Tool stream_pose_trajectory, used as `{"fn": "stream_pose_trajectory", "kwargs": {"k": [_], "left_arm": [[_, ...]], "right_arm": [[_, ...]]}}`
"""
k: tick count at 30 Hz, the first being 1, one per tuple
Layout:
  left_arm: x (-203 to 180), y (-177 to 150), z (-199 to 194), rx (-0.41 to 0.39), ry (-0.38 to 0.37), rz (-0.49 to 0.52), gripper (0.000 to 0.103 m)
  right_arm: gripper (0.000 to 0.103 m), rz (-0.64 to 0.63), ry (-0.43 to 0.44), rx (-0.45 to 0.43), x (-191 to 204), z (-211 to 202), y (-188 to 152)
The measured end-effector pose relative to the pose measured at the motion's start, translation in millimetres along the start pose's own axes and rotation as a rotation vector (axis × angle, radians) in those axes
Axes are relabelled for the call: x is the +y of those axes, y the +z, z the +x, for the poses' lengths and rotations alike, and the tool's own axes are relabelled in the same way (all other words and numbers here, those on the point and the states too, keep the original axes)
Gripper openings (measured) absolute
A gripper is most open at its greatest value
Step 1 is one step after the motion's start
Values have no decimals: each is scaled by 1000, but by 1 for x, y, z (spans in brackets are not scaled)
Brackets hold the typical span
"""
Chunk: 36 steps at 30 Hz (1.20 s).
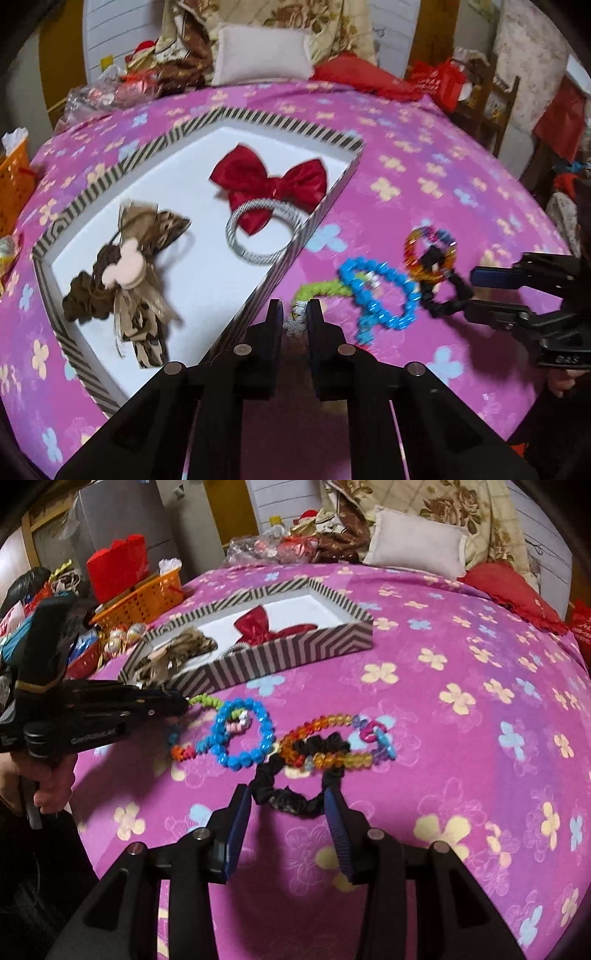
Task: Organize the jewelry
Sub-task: 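Grasp the black scrunchie with the right tool near the beaded bracelets, then grasp the blue beaded bracelet with the right tool while the left tool grasps the green bracelet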
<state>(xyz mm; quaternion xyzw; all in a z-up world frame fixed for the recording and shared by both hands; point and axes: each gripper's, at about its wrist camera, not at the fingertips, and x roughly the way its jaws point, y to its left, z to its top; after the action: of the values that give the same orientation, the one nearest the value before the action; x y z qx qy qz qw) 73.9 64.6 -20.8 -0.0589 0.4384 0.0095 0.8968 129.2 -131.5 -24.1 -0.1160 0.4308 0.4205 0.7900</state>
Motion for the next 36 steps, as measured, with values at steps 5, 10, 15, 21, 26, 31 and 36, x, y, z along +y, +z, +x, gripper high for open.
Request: {"fn": "stream_pose_trajectory", "kwargs": {"k": [5,10,15,21,26,31,36], "left_arm": [[1,2,3,13,17,-1,0],[4,-3,9,45,17,-6,0],[0,-9,18,80,23,19,0],[-2,-8,20,81,24,33,0],[-13,-12,21,70,6,77,23],[-16,-12,21,64,14,93,23],[-11,-13,19,61,16,73,0]], "right_arm": [[43,12,47,-73,6,-8,11],[43,-35,113,-77,35,14,32],[42,-100,92,-5,51,47,36],[23,-186,63,23,59,58,34],[11,-256,49,38,67,53,24],[11,-148,124,-12,52,30,22],[11,62,172,-145,11,-13,24]]}}
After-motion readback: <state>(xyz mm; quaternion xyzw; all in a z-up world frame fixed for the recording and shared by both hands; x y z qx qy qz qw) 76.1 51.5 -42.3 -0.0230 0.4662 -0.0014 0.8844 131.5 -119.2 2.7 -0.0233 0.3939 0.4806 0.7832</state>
